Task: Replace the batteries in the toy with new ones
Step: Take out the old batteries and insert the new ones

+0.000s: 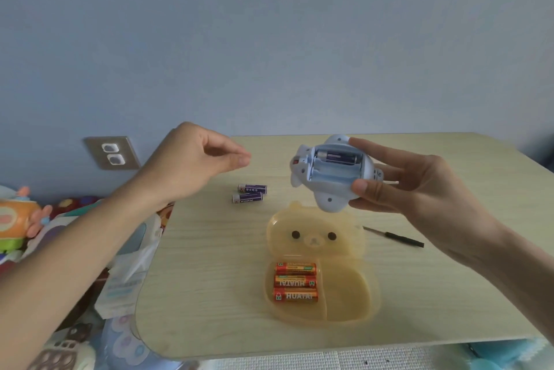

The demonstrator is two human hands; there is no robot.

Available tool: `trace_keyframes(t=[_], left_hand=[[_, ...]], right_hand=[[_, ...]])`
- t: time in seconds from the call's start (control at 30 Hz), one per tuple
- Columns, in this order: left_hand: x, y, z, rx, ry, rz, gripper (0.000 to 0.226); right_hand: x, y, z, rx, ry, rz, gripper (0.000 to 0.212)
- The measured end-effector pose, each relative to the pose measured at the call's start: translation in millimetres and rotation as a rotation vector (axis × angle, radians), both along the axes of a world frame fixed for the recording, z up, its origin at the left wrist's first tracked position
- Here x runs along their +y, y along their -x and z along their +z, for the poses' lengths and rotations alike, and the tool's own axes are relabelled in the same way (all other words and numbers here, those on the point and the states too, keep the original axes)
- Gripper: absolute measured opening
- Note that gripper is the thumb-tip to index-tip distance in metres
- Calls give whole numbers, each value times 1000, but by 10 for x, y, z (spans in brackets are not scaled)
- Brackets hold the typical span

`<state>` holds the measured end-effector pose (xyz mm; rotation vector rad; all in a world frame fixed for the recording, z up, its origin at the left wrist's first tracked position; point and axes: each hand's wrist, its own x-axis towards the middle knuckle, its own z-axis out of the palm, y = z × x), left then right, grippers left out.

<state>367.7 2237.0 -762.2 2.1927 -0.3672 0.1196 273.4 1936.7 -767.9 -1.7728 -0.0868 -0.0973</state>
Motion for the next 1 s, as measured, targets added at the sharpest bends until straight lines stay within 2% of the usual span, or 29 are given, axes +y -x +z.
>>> trace_keyframes(t=[0.1,0.27,0.47,0.6,0.7,0.77,0.9,1.0], left_hand=[[-7,-166,-232,-93,-218,24,4],[-25,-444,-500,-139,-398,-40,6],[-103,-577,-557,-203,-529,-107,6],[-103,-668,-562,-176,-596,-189,25],[-104,-655,-565,-166,-697,-247,24],[-65,-613,-510,-153,-611,-212,31],[24,-452,-211,-5,-221,-210,42],[56,-333,-51,78,-39,-245,34]], right_hand=[[-18,-28,-28,4,-43,-3,71],[9,-39,-57,3,-52,12,68],[-1,-13,-69,12,-37,24,68],[-19,-1,-96,23,-26,36,67],[-24,13,-104,32,-9,62,65],[-23,25,-110,44,-9,83,64],[-29,38,-120,53,-12,101,64],[-24,41,-118,56,-22,104,64]])
